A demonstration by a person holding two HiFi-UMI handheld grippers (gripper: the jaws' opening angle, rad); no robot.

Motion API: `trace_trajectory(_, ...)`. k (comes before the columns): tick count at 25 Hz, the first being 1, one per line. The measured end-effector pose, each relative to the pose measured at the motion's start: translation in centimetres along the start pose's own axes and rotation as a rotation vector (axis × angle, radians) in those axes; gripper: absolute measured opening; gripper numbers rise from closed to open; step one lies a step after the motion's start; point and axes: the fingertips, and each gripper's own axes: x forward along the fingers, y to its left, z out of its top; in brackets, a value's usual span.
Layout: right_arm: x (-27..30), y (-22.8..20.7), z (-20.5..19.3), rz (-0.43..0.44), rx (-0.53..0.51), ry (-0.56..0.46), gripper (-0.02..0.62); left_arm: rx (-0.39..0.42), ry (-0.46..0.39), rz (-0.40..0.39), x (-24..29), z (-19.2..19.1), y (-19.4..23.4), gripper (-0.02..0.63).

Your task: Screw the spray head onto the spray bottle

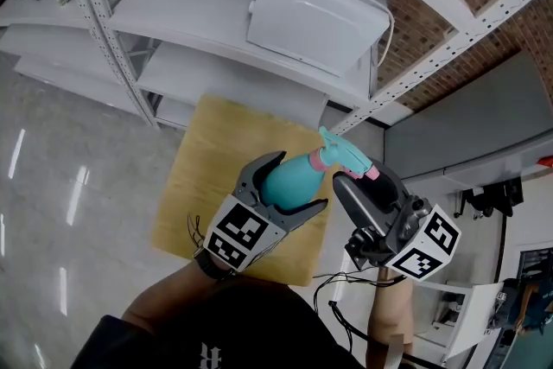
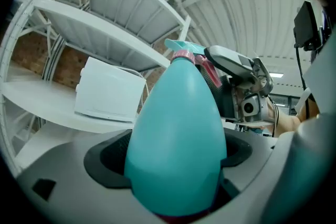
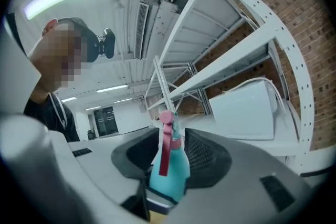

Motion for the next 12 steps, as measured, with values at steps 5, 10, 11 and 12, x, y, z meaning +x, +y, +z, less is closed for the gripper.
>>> trace_trajectory(5, 1.0, 0.1, -0.3, 0.023, -0.085, 0.006, 0.129, 0.016, 0.013, -0.016, 0.4, 0.2, -0.9, 0.457)
trace_trajectory(10, 1.2, 0.0, -0.7, 0.068, -0.093, 0.031, 0.127, 0.055, 0.036, -0.003, 0.1, -0.1, -0.8, 0.457)
trace_trajectory(11, 1.2, 0.1, -0.7, 0.095, -0.087, 0.034, 0.127, 0.059, 0.037, -0.006, 0.0, 0.0, -0.8, 0.457)
trace_trajectory(12, 1.2, 0.2, -0.6, 0.130, -0.077, 0.036, 0.127, 0.063, 0.038, -0.015, 0.0, 0.0, -0.9, 0.457)
